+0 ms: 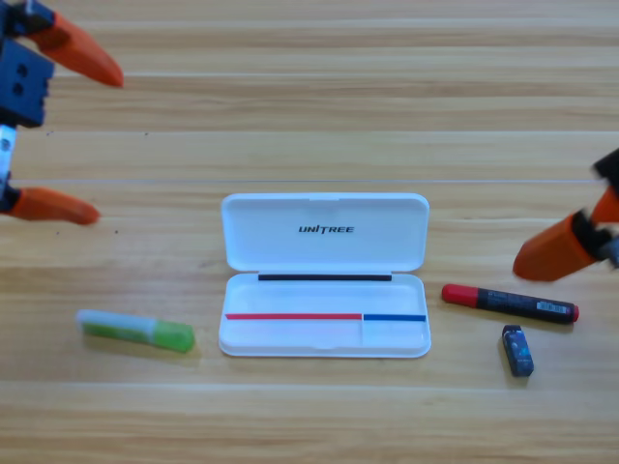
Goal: Clean up eraser and pencils
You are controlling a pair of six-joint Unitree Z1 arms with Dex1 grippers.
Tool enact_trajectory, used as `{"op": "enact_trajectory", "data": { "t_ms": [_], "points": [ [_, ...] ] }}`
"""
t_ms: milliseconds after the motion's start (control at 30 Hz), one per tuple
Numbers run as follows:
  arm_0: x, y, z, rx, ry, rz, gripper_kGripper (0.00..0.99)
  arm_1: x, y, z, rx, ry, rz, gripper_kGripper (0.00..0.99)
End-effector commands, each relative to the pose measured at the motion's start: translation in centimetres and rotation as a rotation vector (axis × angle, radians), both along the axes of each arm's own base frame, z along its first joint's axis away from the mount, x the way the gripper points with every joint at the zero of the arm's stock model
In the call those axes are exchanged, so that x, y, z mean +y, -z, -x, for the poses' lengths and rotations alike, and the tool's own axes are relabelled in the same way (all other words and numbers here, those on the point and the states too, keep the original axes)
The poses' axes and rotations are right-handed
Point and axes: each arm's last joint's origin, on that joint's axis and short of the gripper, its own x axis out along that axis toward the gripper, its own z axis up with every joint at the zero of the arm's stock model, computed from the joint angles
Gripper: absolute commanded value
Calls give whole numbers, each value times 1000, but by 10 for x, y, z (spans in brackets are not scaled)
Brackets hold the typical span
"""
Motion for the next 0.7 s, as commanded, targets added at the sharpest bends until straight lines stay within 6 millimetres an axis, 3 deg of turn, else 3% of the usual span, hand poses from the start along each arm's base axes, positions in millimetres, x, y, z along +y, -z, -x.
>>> {"op": "enact_trajectory", "data": {
  "t_ms": [33, 200, 367, 533, 700],
  "points": [
    [10, 16, -2, -95, 16, -165, 979, 16, 68, -34, 190, 144, 216, 969],
    [18, 36, -5, -169, 29, -234, 979, 39, 112, -55, 313, 265, 289, 969],
    [25, 71, -5, -184, 54, -275, 979, 55, 144, -69, 386, 395, 325, 986],
    [23, 87, -8, -141, 77, -311, 977, 62, 163, -79, 428, 440, 342, 979],
    [12, 98, -20, -96, 87, -339, 976, 62, 173, -87, 436, 462, 350, 894]
  ]
}}
